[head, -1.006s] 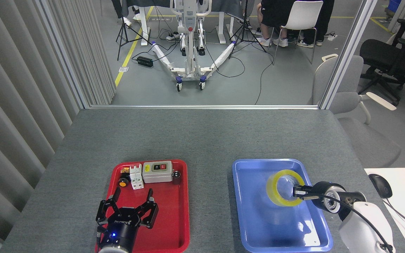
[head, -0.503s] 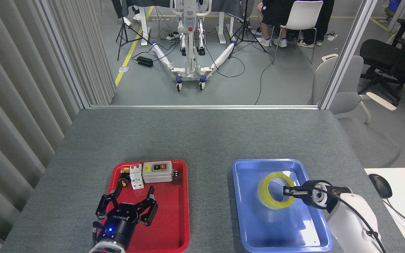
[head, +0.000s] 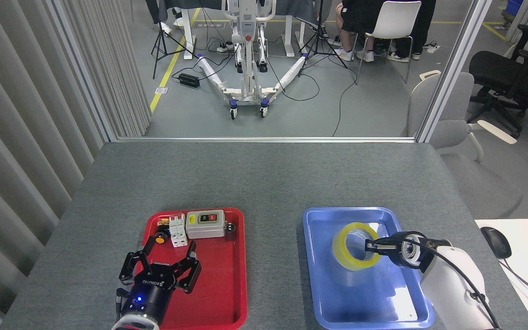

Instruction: Place and move tape with both arms

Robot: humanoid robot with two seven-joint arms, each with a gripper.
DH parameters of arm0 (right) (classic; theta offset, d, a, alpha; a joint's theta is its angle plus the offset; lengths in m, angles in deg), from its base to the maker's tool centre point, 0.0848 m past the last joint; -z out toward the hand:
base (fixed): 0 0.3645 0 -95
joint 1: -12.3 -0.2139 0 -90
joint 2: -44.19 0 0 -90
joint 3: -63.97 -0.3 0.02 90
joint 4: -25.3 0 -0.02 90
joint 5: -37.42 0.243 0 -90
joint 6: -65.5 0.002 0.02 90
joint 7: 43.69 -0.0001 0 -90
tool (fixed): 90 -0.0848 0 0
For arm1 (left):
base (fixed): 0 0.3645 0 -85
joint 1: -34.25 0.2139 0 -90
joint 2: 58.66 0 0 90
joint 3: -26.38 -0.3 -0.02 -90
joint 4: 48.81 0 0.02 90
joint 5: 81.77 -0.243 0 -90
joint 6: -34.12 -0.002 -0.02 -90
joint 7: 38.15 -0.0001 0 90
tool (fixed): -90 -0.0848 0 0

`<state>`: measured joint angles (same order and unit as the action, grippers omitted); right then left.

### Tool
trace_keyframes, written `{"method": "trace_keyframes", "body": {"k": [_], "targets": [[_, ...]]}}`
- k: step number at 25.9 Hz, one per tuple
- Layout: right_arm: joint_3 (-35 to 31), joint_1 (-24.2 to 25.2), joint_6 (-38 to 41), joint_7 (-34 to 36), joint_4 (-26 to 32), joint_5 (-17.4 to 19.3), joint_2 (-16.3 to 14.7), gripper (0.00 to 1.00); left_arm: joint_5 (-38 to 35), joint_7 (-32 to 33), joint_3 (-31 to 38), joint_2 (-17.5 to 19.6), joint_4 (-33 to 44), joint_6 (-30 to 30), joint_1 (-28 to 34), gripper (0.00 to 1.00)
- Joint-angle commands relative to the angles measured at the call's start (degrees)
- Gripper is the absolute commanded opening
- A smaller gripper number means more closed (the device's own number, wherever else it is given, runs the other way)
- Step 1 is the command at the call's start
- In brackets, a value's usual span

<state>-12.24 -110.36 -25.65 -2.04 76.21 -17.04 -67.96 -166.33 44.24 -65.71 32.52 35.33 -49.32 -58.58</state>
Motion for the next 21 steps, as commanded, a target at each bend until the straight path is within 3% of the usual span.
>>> {"method": "trace_keyframes", "body": {"k": [1, 15, 18, 21], "targets": [[0.0, 0.0, -0.8, 0.1, -0.1, -0.1, 0.7, 0.35, -0.3, 0.1, 0.0, 0.1, 0.2, -0.1, 0.0, 1.00], [-0.2, 0.0, -1.2, 0.4, -0.1, -0.9, 1.8, 0.46, -0.2, 0.1, 0.2, 0.4, 0.1, -0.1, -0.6, 1.00], [-0.3, 0.1, -0.8, 1.9, 2.8, -1.0, 1.9, 0.55, -0.2, 0.1, 0.2, 1.0, 0.2, -0.1, -0.4, 1.00], [-0.8, 1.1, -1.0, 4.0, 8.2, -1.6, 1.8, 0.74, -0.2, 0.1, 0.2, 1.1, 0.1, 0.0, -0.7, 1.00]]}}
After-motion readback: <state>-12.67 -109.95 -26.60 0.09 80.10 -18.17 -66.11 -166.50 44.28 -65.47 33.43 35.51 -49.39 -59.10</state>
